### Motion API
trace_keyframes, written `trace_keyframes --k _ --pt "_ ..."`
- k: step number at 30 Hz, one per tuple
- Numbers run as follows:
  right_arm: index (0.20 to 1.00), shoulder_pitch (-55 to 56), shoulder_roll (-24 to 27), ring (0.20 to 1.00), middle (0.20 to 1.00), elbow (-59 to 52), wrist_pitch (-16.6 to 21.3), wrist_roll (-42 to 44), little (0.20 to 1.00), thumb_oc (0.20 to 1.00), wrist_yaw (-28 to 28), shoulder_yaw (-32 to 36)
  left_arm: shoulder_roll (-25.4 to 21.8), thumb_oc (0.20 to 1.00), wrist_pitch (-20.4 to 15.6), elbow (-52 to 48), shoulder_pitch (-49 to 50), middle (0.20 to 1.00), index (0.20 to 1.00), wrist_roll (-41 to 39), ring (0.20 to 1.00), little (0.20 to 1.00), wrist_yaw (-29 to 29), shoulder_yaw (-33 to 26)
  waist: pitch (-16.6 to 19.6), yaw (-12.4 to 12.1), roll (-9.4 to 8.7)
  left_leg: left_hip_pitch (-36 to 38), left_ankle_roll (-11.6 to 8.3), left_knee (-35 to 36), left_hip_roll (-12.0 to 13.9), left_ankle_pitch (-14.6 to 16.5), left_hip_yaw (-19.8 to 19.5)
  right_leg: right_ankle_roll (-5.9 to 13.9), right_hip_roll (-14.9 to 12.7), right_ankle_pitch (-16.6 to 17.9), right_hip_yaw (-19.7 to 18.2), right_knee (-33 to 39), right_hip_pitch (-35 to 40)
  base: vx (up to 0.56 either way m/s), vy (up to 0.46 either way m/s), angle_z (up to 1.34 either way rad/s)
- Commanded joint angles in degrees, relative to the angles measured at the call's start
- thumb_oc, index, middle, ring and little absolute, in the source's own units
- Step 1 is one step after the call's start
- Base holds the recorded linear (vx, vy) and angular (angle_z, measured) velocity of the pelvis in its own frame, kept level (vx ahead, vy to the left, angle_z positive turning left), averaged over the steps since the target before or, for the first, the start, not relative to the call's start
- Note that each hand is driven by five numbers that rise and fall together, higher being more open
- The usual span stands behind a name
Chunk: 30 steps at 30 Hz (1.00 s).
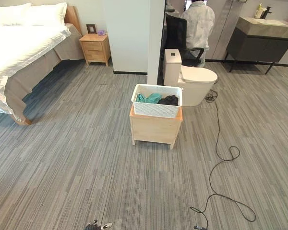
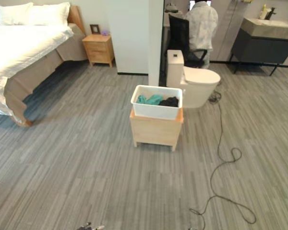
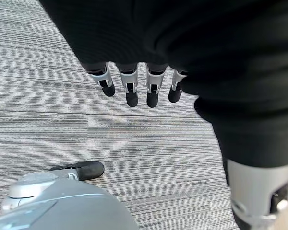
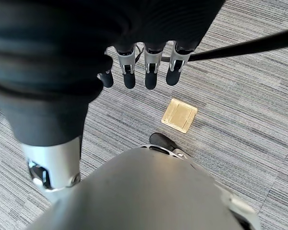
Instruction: Grab the laundry basket,head to the washer,open it,put in the laundry and shut it.
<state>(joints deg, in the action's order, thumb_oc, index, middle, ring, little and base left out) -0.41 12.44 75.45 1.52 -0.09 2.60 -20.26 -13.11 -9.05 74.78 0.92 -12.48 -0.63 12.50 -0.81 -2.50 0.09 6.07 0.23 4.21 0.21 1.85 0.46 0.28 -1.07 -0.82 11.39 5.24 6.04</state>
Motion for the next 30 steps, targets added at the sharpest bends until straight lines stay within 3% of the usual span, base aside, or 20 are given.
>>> trace_keyframes --k 1,17,25,27,28,30 --pt "1.000 -0.10 -1.41 1.000 1.000 4.17 0.73 0.16 1.000 1.000 -0.18 -2.13 -1.01 1.000 -2.36 2.16 -3.08 1.000 1.000 0.24 1.000 1.000 0.46 -0.29 2.09 -1.12 -2.62 -1.43 -2.84 0.79 2.06 0.54 -0.78 6.62 -7.20 1.38 -1.44 -0.24 -0.22 0.00 0.000 0.00" --pt "1.000 -0.41 -0.55 1.000 1.000 5.43 0.40 0.73 1.000 1.000 -0.28 -0.99 -0.51 1.000 -2.68 2.20 -3.07 1.000 1.000 -1.19 1.000 1.000 0.57 -0.55 1.44 -1.19 -1.95 -1.33 -3.01 0.79 2.44 0.25 -1.10 6.19 -6.72 1.04 -1.81 -0.24 -0.25 0.01 -0.016 0.00" --pt "1.000 -0.54 0.41 1.000 1.000 6.14 0.56 2.34 1.000 1.000 -0.44 1.10 -0.27 1.000 -2.38 2.01 -3.19 1.000 1.000 -2.38 1.000 1.000 -0.35 -0.25 0.68 -0.90 -1.18 -0.70 -3.84 0.79 4.10 -0.59 -1.54 4.90 -5.22 0.05 -2.10 -0.24 0.54 0.04 -0.081 0.00" --pt "1.000 -1.26 0.86 1.000 1.000 6.23 0.78 3.63 1.000 1.000 -0.60 1.55 -0.68 1.000 -2.23 1.18 -4.04 1.000 1.000 -3.51 1.000 1.000 -0.57 0.05 -1.25 -0.79 -1.41 -3.25 -4.72 -4.64 6.10 -0.74 -1.68 3.19 -3.86 -1.82 -2.81 -2.89 -0.26 0.02 -0.224 0.00" --pt "1.000 -1.74 1.29 1.000 1.000 5.83 1.22 4.12 1.000 1.000 -0.80 1.22 -0.69 1.000 -2.31 0.09 -4.29 1.000 1.000 -3.90 1.000 1.000 -0.70 0.35 -3.06 -1.01 -1.56 -7.64 -5.33 -14.67 6.25 -2.27 -2.13 1.91 -3.12 -2.66 -2.88 -3.78 0.00 -0.01 -0.247 0.02" --pt "1.000 -2.35 2.10 1.000 1.000 4.32 1.45 4.98 1.000 1.000 -1.05 0.89 -0.85 1.000 -2.34 -0.66 -4.98 1.000 1.000 -4.42 1.000 1.000 -0.36 0.80 -5.59 -1.42 -1.88 -15.16 -4.74 -27.26 5.86 -7.59 -3.67 0.74 -2.71 -3.15 -2.73 -4.72 0.27 0.02 -0.196 0.14"
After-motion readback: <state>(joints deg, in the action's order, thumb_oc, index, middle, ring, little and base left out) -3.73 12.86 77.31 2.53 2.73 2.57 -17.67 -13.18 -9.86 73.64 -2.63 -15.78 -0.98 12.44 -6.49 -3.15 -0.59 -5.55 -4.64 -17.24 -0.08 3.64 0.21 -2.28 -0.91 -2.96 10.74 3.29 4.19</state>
